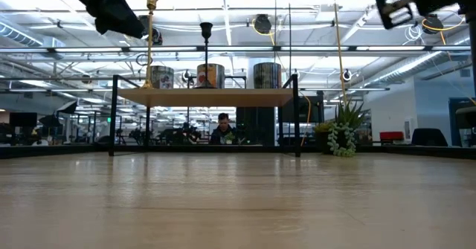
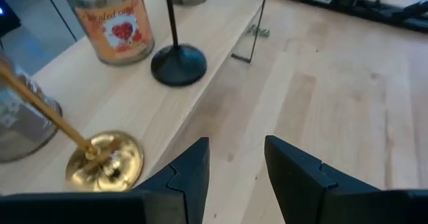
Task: Pick & Place candle stick holders
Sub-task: Put the golden candle holder on the shelf
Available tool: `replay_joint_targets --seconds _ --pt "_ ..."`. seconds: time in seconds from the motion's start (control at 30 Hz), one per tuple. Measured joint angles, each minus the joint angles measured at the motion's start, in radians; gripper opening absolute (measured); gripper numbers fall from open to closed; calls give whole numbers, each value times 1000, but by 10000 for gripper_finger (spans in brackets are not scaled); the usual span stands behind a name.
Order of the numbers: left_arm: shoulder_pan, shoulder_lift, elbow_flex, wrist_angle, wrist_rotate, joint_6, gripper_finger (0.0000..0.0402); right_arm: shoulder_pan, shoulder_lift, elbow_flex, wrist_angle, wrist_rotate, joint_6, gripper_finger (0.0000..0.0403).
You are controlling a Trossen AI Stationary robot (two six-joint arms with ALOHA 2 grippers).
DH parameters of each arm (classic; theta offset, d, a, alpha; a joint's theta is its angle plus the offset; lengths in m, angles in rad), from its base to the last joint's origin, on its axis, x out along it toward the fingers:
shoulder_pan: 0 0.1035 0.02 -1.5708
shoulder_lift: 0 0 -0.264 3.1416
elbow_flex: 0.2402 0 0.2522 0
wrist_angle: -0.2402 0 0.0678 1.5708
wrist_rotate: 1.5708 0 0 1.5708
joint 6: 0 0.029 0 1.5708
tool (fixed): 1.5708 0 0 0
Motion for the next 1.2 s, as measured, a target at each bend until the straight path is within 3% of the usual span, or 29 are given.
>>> replay_joint_targets --seconds 0.23,0.47,1.03,1.1,1.2 --pt "-17 0 0 20 0 1 150 1 -164 -182 102 0 108 125" --pt "-16 0 0 20 -1 2 150 2 -249 -260 114 0 150 125" --pt "-16 0 0 20 -1 2 150 1 -269 -379 205 11 317 125" --pt "-16 0 0 20 -1 2 150 3 -270 -403 251 -24 319 125" --pt "-16 0 0 21 -1 1 150 19 -268 -450 370 -226 315 125"
